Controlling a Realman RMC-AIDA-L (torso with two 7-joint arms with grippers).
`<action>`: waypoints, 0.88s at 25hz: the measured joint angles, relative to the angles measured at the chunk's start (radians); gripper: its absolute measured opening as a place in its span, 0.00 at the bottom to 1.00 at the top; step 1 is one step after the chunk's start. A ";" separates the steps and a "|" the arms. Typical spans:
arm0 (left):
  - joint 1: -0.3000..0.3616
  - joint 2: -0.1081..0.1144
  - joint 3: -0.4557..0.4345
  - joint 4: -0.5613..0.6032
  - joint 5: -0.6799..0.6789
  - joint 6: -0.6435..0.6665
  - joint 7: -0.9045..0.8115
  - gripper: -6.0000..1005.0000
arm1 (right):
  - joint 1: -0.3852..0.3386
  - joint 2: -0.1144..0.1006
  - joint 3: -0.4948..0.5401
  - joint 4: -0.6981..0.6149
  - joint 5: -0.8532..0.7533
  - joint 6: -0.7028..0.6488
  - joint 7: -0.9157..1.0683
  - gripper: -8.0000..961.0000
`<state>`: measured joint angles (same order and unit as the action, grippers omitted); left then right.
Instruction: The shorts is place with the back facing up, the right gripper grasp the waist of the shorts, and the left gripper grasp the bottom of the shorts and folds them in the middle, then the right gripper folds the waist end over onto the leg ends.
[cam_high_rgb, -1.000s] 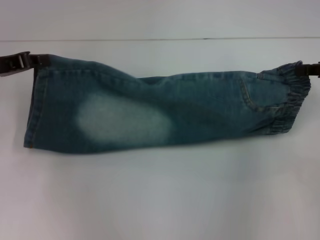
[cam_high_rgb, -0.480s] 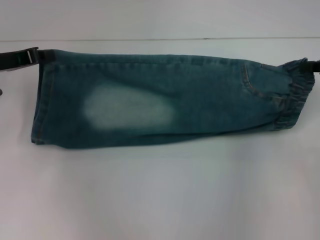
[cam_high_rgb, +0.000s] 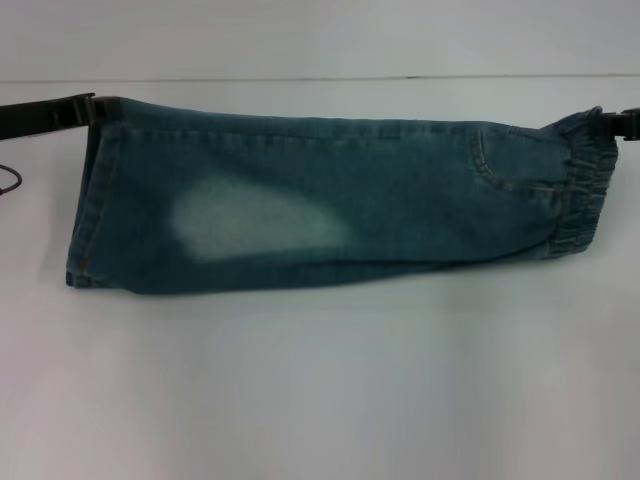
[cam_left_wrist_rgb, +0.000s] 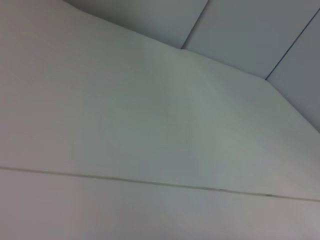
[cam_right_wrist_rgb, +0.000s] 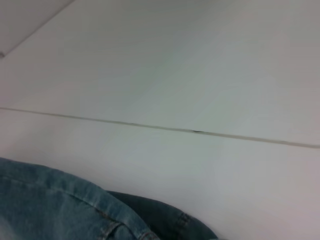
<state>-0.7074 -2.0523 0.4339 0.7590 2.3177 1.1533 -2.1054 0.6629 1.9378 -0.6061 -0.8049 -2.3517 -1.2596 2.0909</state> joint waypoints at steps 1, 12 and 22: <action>0.000 -0.001 0.000 0.000 0.000 -0.004 0.000 0.12 | 0.003 0.001 0.000 0.000 0.000 0.001 0.000 0.19; 0.017 -0.032 0.014 0.011 -0.010 -0.082 -0.008 0.14 | 0.026 0.005 -0.038 0.014 -0.010 0.025 0.002 0.20; 0.022 -0.070 0.016 0.027 -0.018 -0.140 0.024 0.16 | 0.028 0.006 -0.069 0.012 -0.012 0.076 0.003 0.37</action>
<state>-0.6856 -2.1223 0.4494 0.7857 2.2995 1.0130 -2.0816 0.6910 1.9442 -0.6747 -0.7933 -2.3639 -1.1832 2.0939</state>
